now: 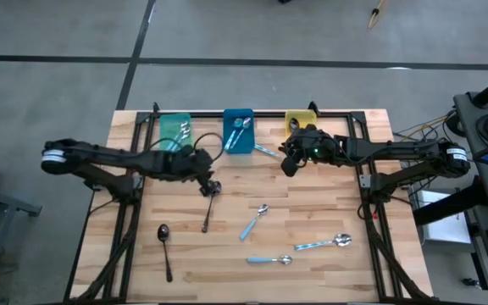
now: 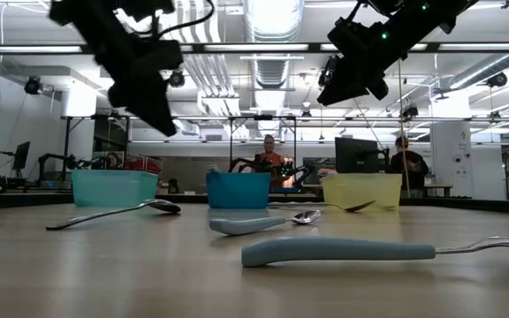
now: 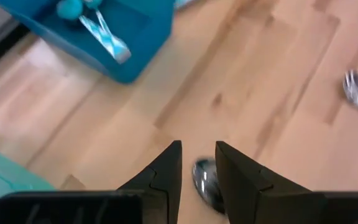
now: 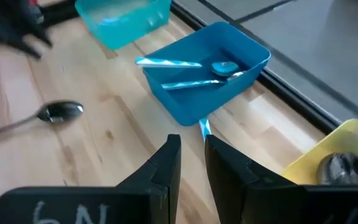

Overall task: Sort silverware by color (type)
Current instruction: Put the black spoon into the yellow bin

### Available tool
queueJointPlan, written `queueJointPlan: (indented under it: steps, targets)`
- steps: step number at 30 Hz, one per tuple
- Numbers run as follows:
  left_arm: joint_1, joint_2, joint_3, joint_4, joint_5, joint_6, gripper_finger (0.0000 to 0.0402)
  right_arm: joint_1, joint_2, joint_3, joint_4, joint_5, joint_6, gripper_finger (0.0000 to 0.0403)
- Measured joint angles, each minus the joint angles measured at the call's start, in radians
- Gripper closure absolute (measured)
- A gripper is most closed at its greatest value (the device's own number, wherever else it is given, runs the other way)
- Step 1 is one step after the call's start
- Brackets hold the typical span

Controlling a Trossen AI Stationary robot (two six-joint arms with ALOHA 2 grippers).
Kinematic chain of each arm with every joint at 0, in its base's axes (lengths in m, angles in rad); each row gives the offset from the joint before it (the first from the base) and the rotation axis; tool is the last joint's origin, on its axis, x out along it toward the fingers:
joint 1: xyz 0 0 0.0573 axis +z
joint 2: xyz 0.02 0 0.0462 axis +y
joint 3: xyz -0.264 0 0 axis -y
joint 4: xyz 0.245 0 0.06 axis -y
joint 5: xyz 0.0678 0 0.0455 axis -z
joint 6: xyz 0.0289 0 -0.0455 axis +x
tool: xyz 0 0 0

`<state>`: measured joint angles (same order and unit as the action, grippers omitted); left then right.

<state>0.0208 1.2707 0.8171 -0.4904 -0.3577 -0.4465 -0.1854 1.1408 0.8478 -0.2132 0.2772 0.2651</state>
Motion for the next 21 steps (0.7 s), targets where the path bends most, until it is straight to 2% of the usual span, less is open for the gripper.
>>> queueJointPlan:
  steps: [8, 13, 21]
  targets:
    - [-0.052, -0.087, -0.162, 0.089, 0.002, -0.012, 0.0324, 0.032, 0.0, 0.0, 0.171, 0.0, 0.026, 0.0339]
    - [-0.05, -0.11, -0.158, 0.104, -0.002, 0.146, 0.0324, 0.067, 0.0, 0.0, 0.304, 0.0, 0.04, 0.0339]
    - [-0.05, -0.116, -0.139, 0.222, -0.038, 0.299, 0.0324, 0.182, 0.008, 0.0, 0.305, 0.004, 0.099, 0.0339]
